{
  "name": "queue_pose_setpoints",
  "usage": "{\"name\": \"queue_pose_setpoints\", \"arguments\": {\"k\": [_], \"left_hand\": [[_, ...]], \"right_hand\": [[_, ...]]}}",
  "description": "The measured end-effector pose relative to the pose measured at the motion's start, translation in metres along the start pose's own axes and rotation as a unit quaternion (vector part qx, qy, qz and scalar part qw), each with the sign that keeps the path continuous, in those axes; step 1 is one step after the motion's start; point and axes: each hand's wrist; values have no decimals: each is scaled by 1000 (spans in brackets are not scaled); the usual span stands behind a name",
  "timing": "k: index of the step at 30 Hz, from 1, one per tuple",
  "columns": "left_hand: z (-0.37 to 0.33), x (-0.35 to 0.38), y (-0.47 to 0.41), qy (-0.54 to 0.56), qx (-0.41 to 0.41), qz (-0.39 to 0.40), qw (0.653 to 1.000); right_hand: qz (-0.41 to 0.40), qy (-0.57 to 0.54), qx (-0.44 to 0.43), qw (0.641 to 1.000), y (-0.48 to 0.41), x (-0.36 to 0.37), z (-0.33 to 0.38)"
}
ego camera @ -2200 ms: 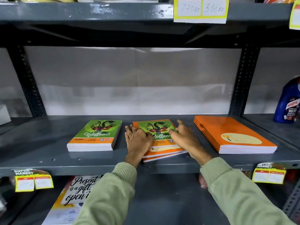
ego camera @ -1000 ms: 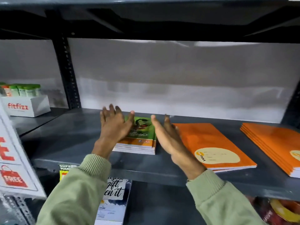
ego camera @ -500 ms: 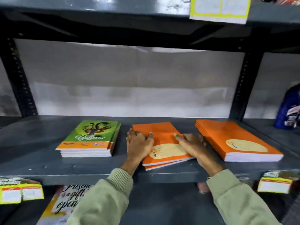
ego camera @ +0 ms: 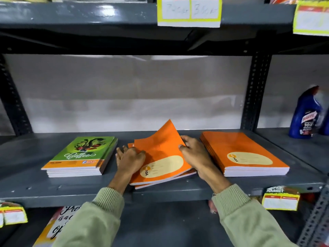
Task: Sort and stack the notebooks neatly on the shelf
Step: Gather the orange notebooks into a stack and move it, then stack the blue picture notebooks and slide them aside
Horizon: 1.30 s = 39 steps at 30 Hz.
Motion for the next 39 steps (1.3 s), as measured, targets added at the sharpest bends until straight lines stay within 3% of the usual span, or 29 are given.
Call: {"name": "queue_pose_setpoints", "arguments": {"k": [6, 9, 12, 14, 19, 21, 23, 24, 26, 28, 30, 32, 35, 39], "left_hand": [[-48, 8, -1, 27, 35, -57, 997], [-99, 29, -4, 173, 50, -46, 983], [-146, 63, -1, 372, 14, -17, 928], [-167, 88, -2, 398, 22, -10, 917], [-195, 144, -4, 350, 30, 48, 935], [-198, 159, -7, 282, 42, 74, 956], [-201, 165, -8, 214, 37, 91, 972], [-201, 164, -9, 202, 31, 101, 974], [-203, 162, -9, 187, 36, 110, 976], [-197, 153, -9, 194, 59, 101, 974], [-190, 137, -9, 201, 82, 67, 974], [-173, 111, -12, 161, 98, 31, 982], [-125, 64, -18, 89, 117, -29, 989], [-67, 24, -13, 62, 57, -36, 996]], "right_hand": [[-6, -190, 10, 982, -12, -54, -2], [-16, -247, 40, 968, -17, -105, -17], [-39, -247, 64, 966, -20, -153, -36], [-68, -233, 65, 968, -21, -177, -48], [-115, -127, 85, 982, -26, -220, -77], [-127, 32, 114, 985, -34, -224, -93], [-138, 247, 166, 945, -35, -223, -108], [-125, 288, 178, 933, -35, -223, -112], [-104, 289, 190, 932, -32, -225, -117], [-142, 310, 170, 925, -28, -225, -110], [-233, 312, 99, 916, -24, -221, -95], [-270, 240, -1, 932, -22, -201, -69], [-197, 116, -93, 969, -18, -142, -20], [-91, 99, -99, 986, -14, -66, 7]]}}
Point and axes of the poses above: each hand's wrist, its own y-axis away from the middle knuckle, its own x-axis out of the palm, z = x × y, and after that the axes turned 13 degrees about x, right-handed
